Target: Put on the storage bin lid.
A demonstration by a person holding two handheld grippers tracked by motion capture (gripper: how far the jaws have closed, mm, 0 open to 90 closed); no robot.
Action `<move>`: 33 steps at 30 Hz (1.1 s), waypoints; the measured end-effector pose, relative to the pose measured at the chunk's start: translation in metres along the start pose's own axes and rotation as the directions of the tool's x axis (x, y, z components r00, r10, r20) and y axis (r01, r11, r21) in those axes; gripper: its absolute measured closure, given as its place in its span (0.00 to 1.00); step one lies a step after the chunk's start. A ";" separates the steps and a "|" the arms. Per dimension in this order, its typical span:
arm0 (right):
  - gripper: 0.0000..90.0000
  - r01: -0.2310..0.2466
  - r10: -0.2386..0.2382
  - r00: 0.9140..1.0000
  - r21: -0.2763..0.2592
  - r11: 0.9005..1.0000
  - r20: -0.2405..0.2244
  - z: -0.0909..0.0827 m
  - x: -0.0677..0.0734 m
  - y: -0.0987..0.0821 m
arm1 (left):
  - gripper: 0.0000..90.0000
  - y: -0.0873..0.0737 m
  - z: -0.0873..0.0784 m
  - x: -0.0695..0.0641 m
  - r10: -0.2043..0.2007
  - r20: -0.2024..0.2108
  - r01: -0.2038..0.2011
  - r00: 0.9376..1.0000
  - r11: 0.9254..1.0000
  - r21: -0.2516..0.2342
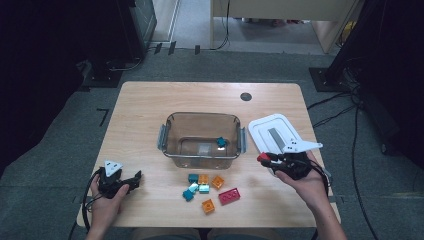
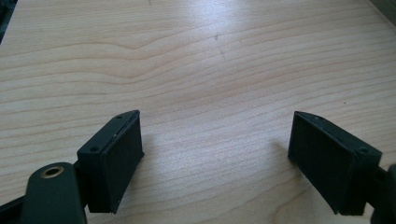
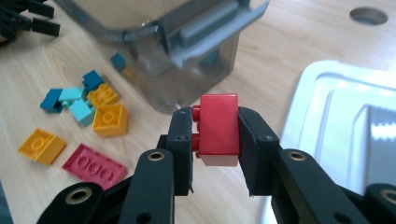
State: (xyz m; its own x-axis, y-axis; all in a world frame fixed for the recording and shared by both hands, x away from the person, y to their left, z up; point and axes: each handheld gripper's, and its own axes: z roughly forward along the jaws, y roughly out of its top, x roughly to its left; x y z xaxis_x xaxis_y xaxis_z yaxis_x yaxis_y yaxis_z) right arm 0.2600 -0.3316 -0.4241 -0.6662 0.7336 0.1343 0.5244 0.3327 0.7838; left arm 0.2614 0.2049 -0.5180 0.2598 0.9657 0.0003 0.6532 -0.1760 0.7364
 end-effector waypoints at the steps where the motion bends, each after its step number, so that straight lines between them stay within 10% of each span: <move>1: 0.77 0.003 -0.003 1.000 -0.001 1.000 0.001 0.000 -0.001 0.004 | 0.20 0.000 0.000 0.000 0.000 0.000 0.000 1.000 1.000 0.000; 15: 0.77 0.034 -0.034 0.999 -0.034 0.999 0.006 -0.001 -0.004 0.062 | 0.20 0.000 0.000 0.000 0.001 -0.001 -0.001 1.000 1.000 -0.001; 33: 0.77 0.085 -0.086 0.994 -0.021 0.996 -0.066 0.045 0.020 0.105 | 0.20 0.000 0.000 0.000 0.000 0.000 0.000 1.000 1.000 -0.002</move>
State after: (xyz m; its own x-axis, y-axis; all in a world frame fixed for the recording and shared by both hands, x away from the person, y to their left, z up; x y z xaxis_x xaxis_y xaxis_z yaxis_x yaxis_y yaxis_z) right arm 0.3254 -0.2555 -0.3666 -0.7424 0.6614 0.1065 0.4548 0.3809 0.8050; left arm 0.2615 0.2049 -0.5180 0.2596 0.9657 0.0006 0.6520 -0.1758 0.7376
